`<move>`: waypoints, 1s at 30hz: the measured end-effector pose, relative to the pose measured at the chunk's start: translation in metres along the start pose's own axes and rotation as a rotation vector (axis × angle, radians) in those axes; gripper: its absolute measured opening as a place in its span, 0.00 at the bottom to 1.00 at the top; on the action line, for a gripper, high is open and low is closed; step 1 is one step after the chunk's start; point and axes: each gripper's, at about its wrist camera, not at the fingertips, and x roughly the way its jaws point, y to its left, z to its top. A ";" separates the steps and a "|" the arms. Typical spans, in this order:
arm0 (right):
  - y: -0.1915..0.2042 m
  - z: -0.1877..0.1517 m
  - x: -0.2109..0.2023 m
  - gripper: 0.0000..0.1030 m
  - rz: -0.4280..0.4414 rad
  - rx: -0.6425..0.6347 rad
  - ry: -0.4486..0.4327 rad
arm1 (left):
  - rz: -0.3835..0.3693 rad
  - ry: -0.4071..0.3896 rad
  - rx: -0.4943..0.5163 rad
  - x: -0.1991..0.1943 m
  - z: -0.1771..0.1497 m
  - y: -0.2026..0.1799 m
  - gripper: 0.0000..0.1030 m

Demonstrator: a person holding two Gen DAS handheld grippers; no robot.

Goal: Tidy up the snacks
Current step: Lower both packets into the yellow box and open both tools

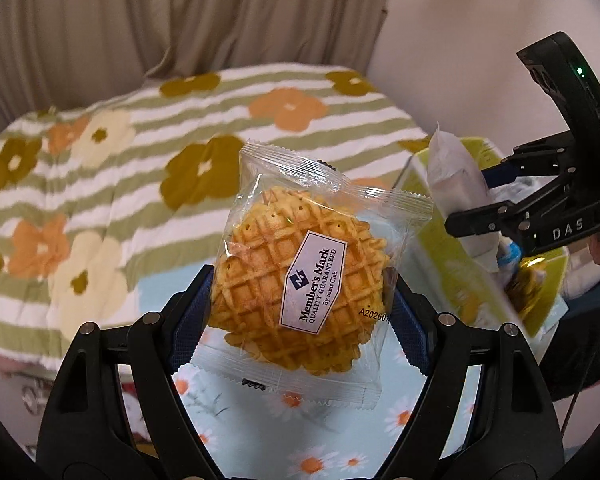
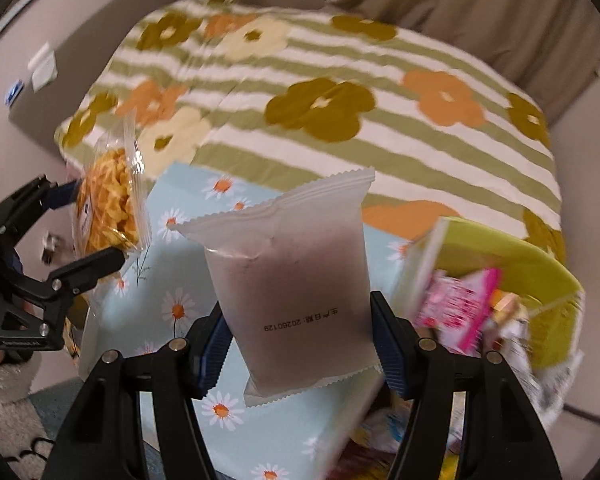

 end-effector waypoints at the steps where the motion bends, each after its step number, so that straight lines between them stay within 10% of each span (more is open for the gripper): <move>1: -0.010 -0.004 -0.010 0.58 -0.002 0.016 -0.014 | -0.008 -0.007 0.007 -0.002 0.005 -0.008 0.77; 16: -0.171 -0.071 -0.083 0.59 0.065 0.152 -0.191 | -0.063 -0.022 -0.015 0.063 0.073 -0.192 0.77; 25: -0.232 -0.078 -0.072 0.59 0.139 0.175 -0.195 | -0.048 0.099 -0.168 0.133 0.078 -0.230 0.77; 30: -0.244 -0.075 -0.068 0.59 0.147 0.163 -0.210 | -0.064 0.146 -0.218 0.147 0.076 -0.232 1.00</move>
